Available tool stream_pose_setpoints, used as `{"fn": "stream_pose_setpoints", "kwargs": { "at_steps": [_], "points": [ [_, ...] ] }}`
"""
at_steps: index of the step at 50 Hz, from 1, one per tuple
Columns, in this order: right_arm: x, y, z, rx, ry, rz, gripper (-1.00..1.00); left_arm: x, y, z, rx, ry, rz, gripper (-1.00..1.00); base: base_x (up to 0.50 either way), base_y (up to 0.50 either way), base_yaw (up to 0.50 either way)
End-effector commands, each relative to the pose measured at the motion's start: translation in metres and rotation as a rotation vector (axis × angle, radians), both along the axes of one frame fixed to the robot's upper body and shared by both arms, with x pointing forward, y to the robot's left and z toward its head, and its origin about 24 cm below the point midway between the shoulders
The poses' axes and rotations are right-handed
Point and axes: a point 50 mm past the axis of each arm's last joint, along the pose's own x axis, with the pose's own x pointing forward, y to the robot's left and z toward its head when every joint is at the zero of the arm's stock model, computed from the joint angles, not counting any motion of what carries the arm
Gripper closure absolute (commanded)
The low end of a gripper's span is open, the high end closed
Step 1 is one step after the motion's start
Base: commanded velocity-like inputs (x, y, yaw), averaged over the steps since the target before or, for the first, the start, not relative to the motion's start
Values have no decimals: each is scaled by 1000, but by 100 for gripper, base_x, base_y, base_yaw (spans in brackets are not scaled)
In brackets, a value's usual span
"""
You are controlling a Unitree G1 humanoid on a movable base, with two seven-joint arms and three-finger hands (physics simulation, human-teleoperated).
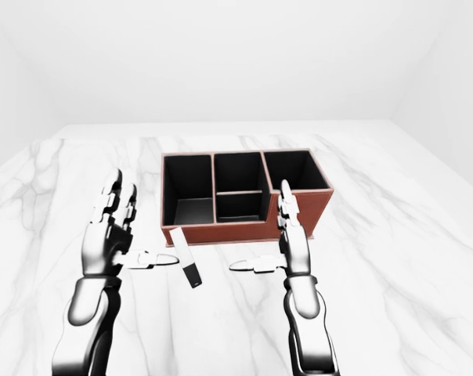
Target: Pick up the book and place it in the right compartment of the caddy.
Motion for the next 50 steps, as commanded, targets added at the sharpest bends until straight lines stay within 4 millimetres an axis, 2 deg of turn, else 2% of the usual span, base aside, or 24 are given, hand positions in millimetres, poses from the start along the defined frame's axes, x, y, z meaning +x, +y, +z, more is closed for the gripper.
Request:
{"fn": "stream_pose_setpoints", "kwargs": {
  "at_steps": [1, 11, 25, 50],
  "points": [
    [0, 0, -1, -1, 1, 3, -100, -1, 1, 1, 4, -8, 3, -100, 0, 0, 0],
    [-2, 5, -6, -19, 10, 15, -100, -1, 1, -1, 8, -11, 4, -100, 0, 0, 0],
    [2, 12, -29, -35, 103, 46, -100, -2, 0, 2, 4, -15, 4, -100, 0, 0, 0],
    [0, 32, -35, -60, 170, 106, -100, -1, -1, -1, 7, -16, 0, -100, 0, 0, 0]
  ]
}}
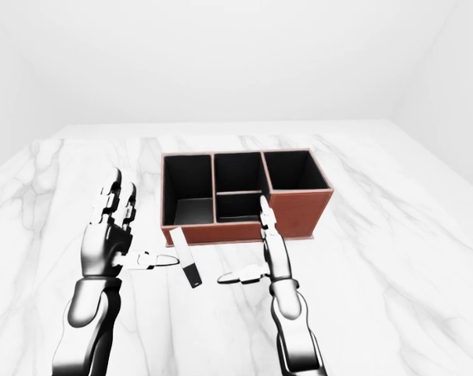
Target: Pick up the book and place it in the right compartment of the caddy.
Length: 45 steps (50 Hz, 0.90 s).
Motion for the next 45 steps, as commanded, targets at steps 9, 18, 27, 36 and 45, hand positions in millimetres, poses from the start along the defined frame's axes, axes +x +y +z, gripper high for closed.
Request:
{"fn": "stream_pose_setpoints", "kwargs": {
  "at_steps": [9, 18, 27, 36, 45],
  "points": [
    [-1, 18, -8, -9, 65, 62, -100, 1, 0, -1, 5, -1, -1, -100, 0, 0, 0],
    [3, 27, -12, -7, 108, 92, -100, 1, 0, -1, 7, -2, -2, -100, 0, 0, 0],
    [7, 35, -9, -12, 108, 111, -100, 1, 0, -1, 6, -2, -1, -100, 0, 0, 0],
    [10, 41, -13, -25, 122, 127, -100, 1, -1, -2, 9, 0, -3, -100, 0, 0, 0],
    [12, 51, -13, -33, 123, 158, -100, 2, 0, -3, 6, 1, -1, -100, 0, 0, 0]
  ]
}}
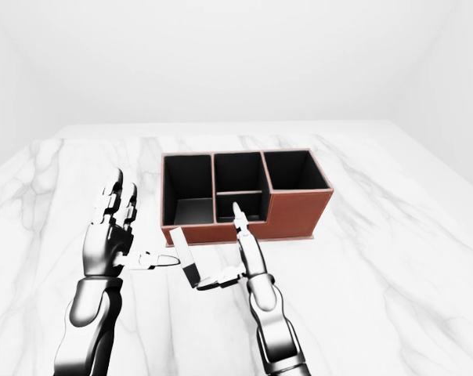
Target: Pick up the book and place it in the right compartment of the caddy.
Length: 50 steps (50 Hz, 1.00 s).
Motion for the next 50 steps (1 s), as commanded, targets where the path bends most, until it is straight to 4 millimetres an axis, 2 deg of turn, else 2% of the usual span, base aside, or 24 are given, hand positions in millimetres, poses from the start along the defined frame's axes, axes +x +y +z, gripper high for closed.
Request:
{"fn": "stream_pose_setpoints", "kwargs": {
  "at_steps": [1, 22, 23, 25, 32, 50],
  "points": [
    [4, 11, 0, -6, -1, 34, -100, 0, 0, -1, -1, 1, 0, -100, 0, 0, 0],
    [11, 22, -5, -12, 24, 53, -100, 0, 0, -2, -1, 2, -1, -100, 0, 0, 0],
    [11, 23, -16, -23, 67, 48, -100, 0, 0, -2, -1, 2, -2, -100, 0, 0, 0],
    [13, 24, -8, -17, 38, 51, -100, 0, 0, -1, -2, 1, -2, -100, 0, 0, 0],
    [15, 26, -8, -16, 40, 51, -100, 0, 0, -1, -1, 1, -2, -100, 0, 0, 0],
    [17, 31, -21, -29, 101, 67, -100, 0, -1, -2, -1, 4, -6, -100, 0, 0, 0]
  ]
}}
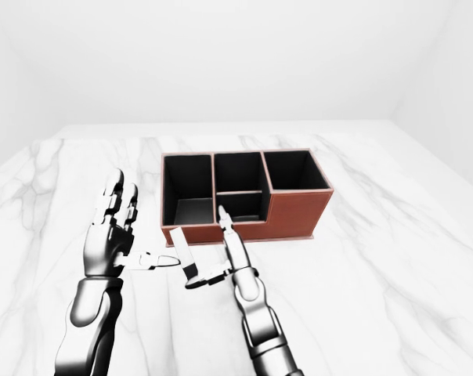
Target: Pick up the book and place it in the right compartment of the caddy.
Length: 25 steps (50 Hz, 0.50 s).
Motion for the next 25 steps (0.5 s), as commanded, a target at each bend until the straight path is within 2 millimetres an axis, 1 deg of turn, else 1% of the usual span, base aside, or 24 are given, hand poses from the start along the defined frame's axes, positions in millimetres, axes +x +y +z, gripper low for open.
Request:
{"fn": "stream_pose_setpoints", "kwargs": {
  "at_steps": [1, 8, 9, 10, 12, 21, 25],
  "points": [
    [2, 3, -8, -2, 37, 8, -100, 0, -1, -1, 0, 2, -3, -100, 0, 0, 0],
    [2, 7, -13, -18, 61, 28, -100, 0, -2, 2, 0, 2, -5, -100, 0, 0, 0],
    [0, 7, -24, -29, 93, 32, -100, 0, -2, 2, 0, 2, -5, -100, 0, 0, 0],
    [1, 8, -28, -31, 94, 31, -100, 0, -2, 2, 0, 3, -5, -100, 0, 0, 0],
    [3, 10, -15, -27, 69, 36, -100, 0, -2, 2, 0, 3, -6, -100, 0, 0, 0],
    [2, 17, -11, -45, 47, 43, -100, 0, -2, 1, 0, 4, -7, -100, 0, 0, 0],
    [1, 17, -7, -39, 28, 41, -100, 0, -2, 1, 2, 5, -9, -100, 0, 0, 0]
  ]
}}
